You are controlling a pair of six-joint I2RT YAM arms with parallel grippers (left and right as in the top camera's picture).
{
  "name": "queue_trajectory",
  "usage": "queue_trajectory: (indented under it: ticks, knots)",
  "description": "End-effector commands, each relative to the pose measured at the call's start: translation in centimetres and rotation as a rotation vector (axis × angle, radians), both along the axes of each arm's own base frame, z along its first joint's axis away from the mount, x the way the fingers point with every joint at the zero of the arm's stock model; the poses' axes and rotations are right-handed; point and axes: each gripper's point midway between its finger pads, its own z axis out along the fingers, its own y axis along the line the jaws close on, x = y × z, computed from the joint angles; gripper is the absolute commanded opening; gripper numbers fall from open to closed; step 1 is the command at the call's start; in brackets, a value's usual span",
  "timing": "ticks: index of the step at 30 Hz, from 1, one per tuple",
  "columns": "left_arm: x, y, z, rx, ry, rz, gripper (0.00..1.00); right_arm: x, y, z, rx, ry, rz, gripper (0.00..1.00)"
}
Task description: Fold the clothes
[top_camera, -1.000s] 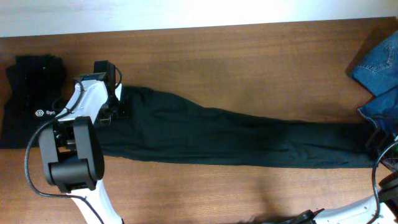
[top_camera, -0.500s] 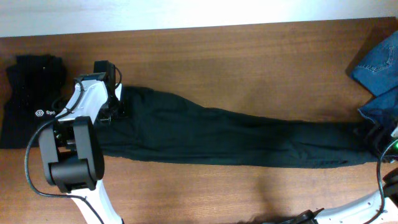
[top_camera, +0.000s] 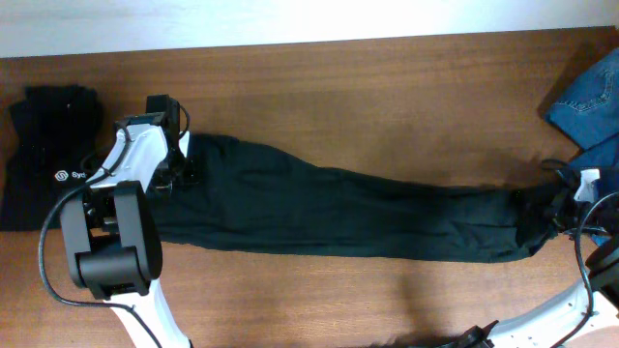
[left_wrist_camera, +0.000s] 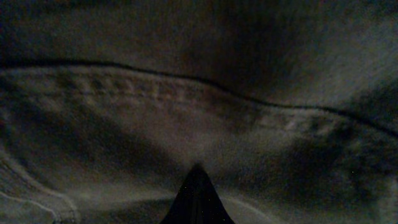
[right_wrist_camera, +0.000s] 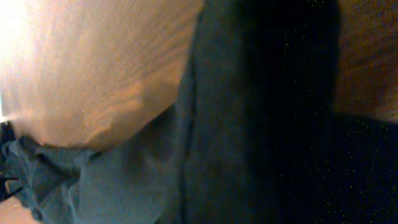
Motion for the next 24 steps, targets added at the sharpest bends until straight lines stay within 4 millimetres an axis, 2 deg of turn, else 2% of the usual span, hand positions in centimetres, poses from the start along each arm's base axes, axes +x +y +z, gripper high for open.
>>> queue_trajectory:
  ticks: [1,4,7,11,15,17,20,24]
  knots:
    - [-1.5,-0.3,-1.2,-0.019,0.068,0.013,0.00,0.2,-0.8,0.1,-0.002,0.058,-0.011,0.04]
    - [0.2,-0.2,0.7,-0.016,0.014,0.012,0.00,1.7,-2.5,3.1,-0.032,0.035,-0.007,0.04]
    - [3.1,0.0,4.1,-0.012,-0.088,0.012,0.00,3.7,-4.3,7.3,-0.093,-0.008,0.003,0.04]
    - [6.9,0.1,10.1,-0.008,-0.251,0.009,0.00,6.2,-6.7,13.1,-0.238,-0.012,-0.013,0.04]
    - [8.9,0.2,15.5,-0.003,-0.378,0.008,0.00,7.9,-7.6,17.7,-0.468,0.042,0.019,0.04]
    - [9.6,0.2,18.0,0.000,-0.438,0.008,0.00,9.2,-6.8,19.4,-0.569,0.069,0.038,0.04]
    - [10.0,0.2,20.8,0.003,-0.508,0.006,0.00,11.6,-4.1,20.7,-0.670,0.079,0.099,0.04]
    - [9.9,0.2,23.5,0.006,-0.569,0.006,0.00,15.0,2.2,20.7,-0.746,0.084,0.205,0.04]
